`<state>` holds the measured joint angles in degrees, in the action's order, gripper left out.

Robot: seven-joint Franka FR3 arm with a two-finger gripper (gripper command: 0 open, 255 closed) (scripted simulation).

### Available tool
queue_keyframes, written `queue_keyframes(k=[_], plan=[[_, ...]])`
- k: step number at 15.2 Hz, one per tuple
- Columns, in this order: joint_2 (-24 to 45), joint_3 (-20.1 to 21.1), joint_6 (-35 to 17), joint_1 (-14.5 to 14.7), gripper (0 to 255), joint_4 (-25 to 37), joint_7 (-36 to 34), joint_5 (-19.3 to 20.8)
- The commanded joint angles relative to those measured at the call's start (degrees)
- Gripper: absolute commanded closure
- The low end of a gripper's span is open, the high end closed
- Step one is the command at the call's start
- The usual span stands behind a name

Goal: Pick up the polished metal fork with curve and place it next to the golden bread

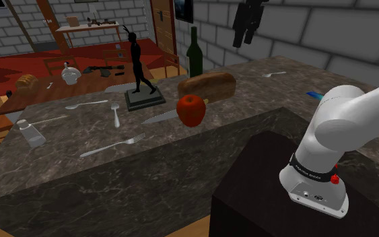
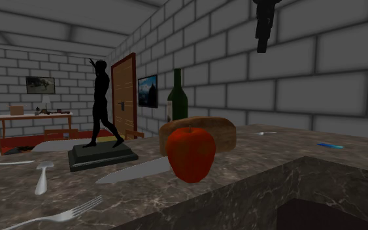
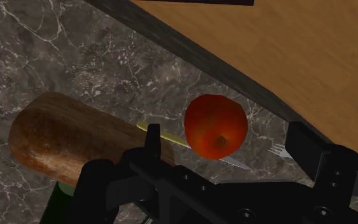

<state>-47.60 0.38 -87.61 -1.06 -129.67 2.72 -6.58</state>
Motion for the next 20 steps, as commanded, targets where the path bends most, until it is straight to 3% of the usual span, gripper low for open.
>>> queue_keyframes(k=[1,10,20], plan=[[0.0,0.0,0.0,0.0,0,0.0,0.0,0.0],[15.6,4.59,-12.01,3.89,0,2.17,3.86,-0.39],[34.87,10.08,-21.63,7.24,0,10.11,6.48,1.95]])
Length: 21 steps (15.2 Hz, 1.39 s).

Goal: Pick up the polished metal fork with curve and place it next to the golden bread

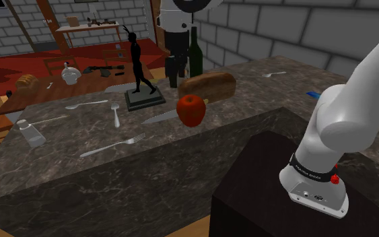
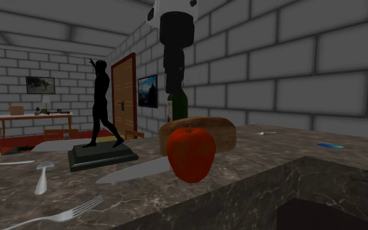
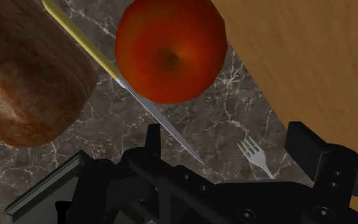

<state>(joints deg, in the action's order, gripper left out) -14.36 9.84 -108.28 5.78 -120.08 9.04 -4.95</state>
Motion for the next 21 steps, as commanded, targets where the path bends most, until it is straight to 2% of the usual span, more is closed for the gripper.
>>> queue_keyframes(k=[1,11,20,21], plan=[[3.63,1.15,-1.66,0.73,0,1.59,0.29,0.79],[24.02,5.58,-5.84,4.96,0,15.17,0.54,7.78],[43.1,7.06,-4.85,11.49,0,32.15,1.23,15.43],[43.22,7.03,-4.83,11.57,0,32.28,1.25,15.46]])
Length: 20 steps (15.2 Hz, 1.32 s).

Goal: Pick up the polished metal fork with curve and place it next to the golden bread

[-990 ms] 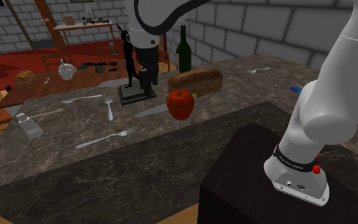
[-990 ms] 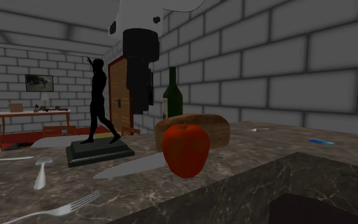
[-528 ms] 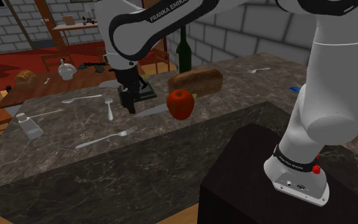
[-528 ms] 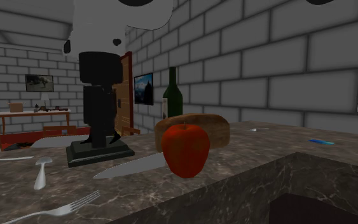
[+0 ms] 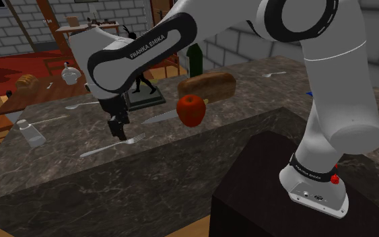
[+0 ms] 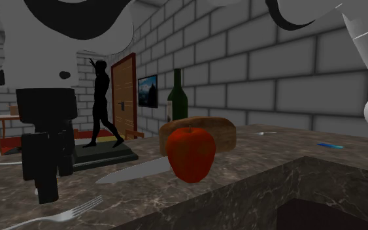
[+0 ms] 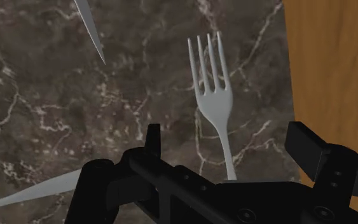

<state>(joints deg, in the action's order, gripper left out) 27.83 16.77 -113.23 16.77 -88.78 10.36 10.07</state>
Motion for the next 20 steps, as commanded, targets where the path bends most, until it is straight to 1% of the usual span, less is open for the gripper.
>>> queue_keyframes(k=[1,7,15,16,20], plan=[[1.24,0.03,-0.55,0.57,0,0.52,-0.13,0.52],[2.98,-0.37,-4.73,0.58,0,-1.99,-0.58,1.21],[2.97,-0.36,-4.73,0.58,0,-1.99,-0.59,1.21],[2.97,-0.36,-4.73,0.58,255,-1.99,-0.59,1.21],[3.26,-0.39,-4.68,0.69,255,-1.67,-0.67,1.27]])
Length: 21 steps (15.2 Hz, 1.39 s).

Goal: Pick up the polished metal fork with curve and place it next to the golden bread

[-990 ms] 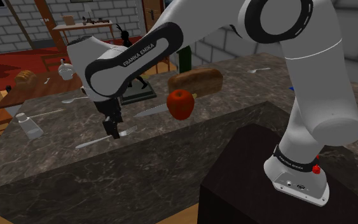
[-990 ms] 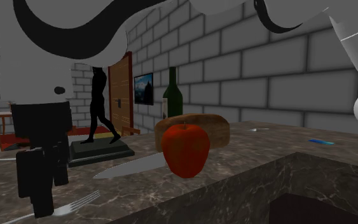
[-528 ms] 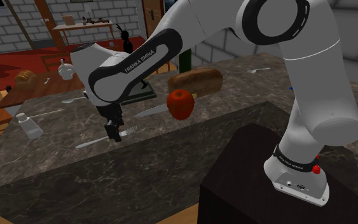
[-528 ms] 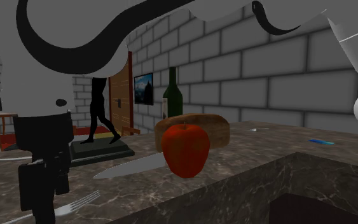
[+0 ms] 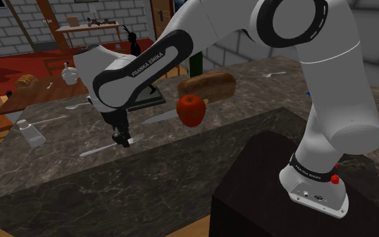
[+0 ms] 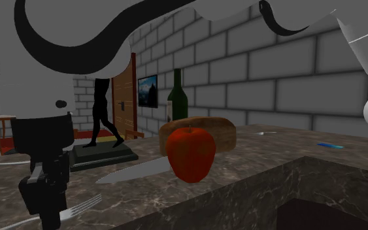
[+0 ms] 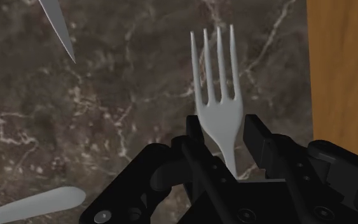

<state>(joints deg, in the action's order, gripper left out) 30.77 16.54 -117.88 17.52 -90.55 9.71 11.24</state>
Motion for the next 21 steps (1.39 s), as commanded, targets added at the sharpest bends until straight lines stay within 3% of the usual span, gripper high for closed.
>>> queue_keyframes(k=[1,5,21], plan=[[0.16,-0.13,-0.09,-0.08,255,-0.13,-0.04,0.07],[0.03,-0.13,-0.08,-0.17,255,-0.23,0.06,0.04],[-3.97,0.68,10.17,-0.3,255,6.2,1.29,-1.52]])
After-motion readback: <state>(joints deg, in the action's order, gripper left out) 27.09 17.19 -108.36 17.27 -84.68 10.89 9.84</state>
